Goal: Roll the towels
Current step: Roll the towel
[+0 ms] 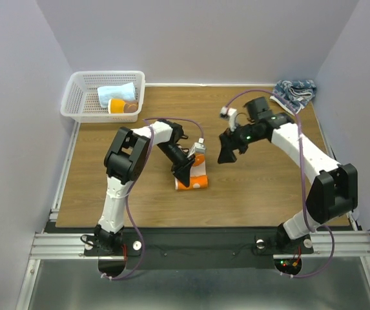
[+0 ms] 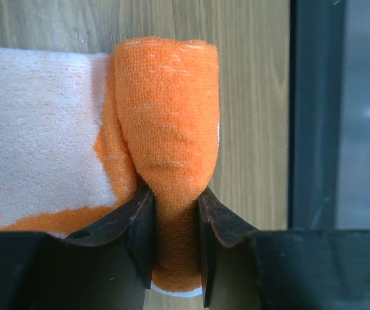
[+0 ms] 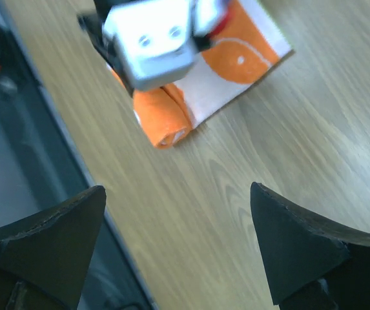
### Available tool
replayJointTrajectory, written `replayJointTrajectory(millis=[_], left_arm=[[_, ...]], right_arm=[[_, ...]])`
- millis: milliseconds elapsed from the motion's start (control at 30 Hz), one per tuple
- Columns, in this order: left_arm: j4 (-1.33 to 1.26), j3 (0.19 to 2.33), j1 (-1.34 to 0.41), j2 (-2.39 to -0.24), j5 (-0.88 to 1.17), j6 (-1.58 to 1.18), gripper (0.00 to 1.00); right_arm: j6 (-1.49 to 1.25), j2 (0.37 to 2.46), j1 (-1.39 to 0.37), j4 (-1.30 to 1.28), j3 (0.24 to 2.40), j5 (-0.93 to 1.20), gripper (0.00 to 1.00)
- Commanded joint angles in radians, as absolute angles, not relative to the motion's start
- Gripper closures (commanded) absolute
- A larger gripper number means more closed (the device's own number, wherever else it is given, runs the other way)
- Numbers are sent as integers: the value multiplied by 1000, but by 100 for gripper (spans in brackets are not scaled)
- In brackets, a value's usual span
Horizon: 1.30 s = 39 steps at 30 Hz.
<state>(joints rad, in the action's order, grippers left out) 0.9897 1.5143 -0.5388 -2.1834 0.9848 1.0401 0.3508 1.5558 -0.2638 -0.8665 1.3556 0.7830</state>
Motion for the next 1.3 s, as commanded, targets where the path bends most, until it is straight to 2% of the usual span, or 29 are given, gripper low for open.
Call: replayJointTrajectory(millis=[0,300,400,600,700,800,833,933,967,1067,1200,1267], left_arm=[[1115,1542,-500,-2290,896,1120,63],[1115,1589,-485,-2349,876,1115,63],[1115,1591,-480,-2355,868,1118,62],[1115,1595,-471,-2359,873,1120,60],[1115,1594,-469,-2358,874,1121,58],[1115,1595,-462,-2349,877,1126,55],[1115,1597,-460,-2341,882,1127,55],[1114,1595,-454,-2323,891,1134,52],[1112,1594,-448,-2306,894,1132,50],[1109,1586,-434,-2255,896,1134,40],[1095,1569,-394,-2177,871,1134,24],[1085,1562,-376,-2129,844,1132,19]], right_arm=[[382,1506,-472,-707,1287,551,4],[460,1580,-791,-406,1128,258,14],[497,1578,-862,-289,1063,224,16],[552,1643,-930,-148,980,172,16],[564,1678,-943,-118,970,189,21],[558,1712,-946,-110,957,244,36],[552,1720,-948,-109,954,247,55],[543,1733,-946,-115,933,270,72],[532,1729,-946,-118,924,276,82],[517,1706,-945,-172,916,302,99],[503,1669,-937,-305,914,334,99],[488,1651,-931,-374,916,360,99]])
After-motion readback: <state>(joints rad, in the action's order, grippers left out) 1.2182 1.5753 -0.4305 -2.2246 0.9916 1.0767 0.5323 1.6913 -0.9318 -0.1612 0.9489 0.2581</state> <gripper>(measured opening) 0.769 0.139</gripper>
